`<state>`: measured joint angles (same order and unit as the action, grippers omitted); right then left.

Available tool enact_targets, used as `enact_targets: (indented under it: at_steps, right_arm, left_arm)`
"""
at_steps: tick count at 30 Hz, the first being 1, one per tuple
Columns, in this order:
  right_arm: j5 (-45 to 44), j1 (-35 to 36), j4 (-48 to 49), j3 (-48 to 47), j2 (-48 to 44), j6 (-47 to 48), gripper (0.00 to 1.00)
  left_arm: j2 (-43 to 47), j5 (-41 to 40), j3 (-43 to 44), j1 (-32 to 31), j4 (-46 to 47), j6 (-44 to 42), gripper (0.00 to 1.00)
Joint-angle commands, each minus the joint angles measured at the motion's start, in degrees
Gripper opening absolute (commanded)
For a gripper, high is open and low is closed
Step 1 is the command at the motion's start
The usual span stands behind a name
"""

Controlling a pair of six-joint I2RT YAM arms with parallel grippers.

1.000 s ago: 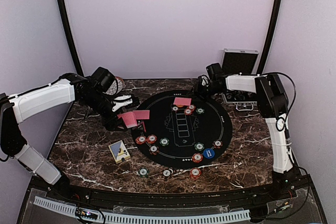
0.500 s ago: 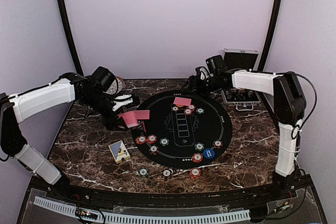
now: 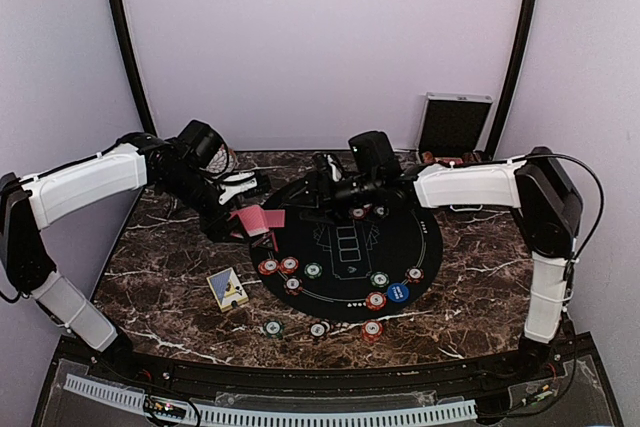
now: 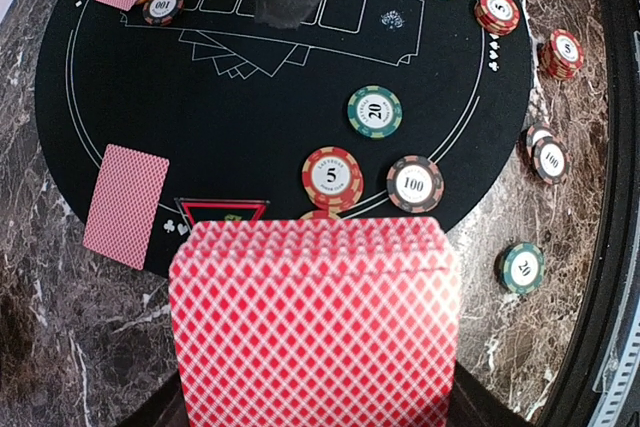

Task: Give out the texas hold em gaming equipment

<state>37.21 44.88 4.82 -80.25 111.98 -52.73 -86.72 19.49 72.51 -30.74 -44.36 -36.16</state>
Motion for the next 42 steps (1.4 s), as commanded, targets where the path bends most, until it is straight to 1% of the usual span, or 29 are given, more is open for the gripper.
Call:
enact_targets:
  at_steps: [1, 19, 28, 32, 36, 42]
  right_arm:
    - [2.85, 1.78, 7.80, -1.59, 2.03, -4.24, 0.80]
    - [4.80, 6.99, 9.69, -8.00, 8.35, -7.08, 0.80]
    - [5.32, 8.59, 8.67, -12.87, 12.44, -7.59, 0.80]
    - [5.20, 8.64, 6.75, -15.25, 14.64, -7.25, 0.80]
    - [4.14, 7.89, 4.54, -15.15, 15.04, -6.13, 0.80]
    - [2.16, 6.03, 1.53, -12.19, 12.77, -3.35, 0.78]
  left_arm:
    - [-0.12, 2.03, 2.18, 0.16, 0.10, 0.61, 0.00]
    - [-0.19, 3.32, 3.08, 0.16, 0.12, 1.51, 0.00]
    - [-0.36, 4.27, 3.90, 0.16, -0.28, 1.77, 0.00]
    - [-0.17, 4.49, 3.95, 0.16, -0.50, 1.71, 0.00]
    - [0.32, 4.33, 3.80, 0.16, -0.80, 1.58, 0.00]
    - [0.79, 4.39, 3.45, 0.20, -0.76, 1.52, 0.00]
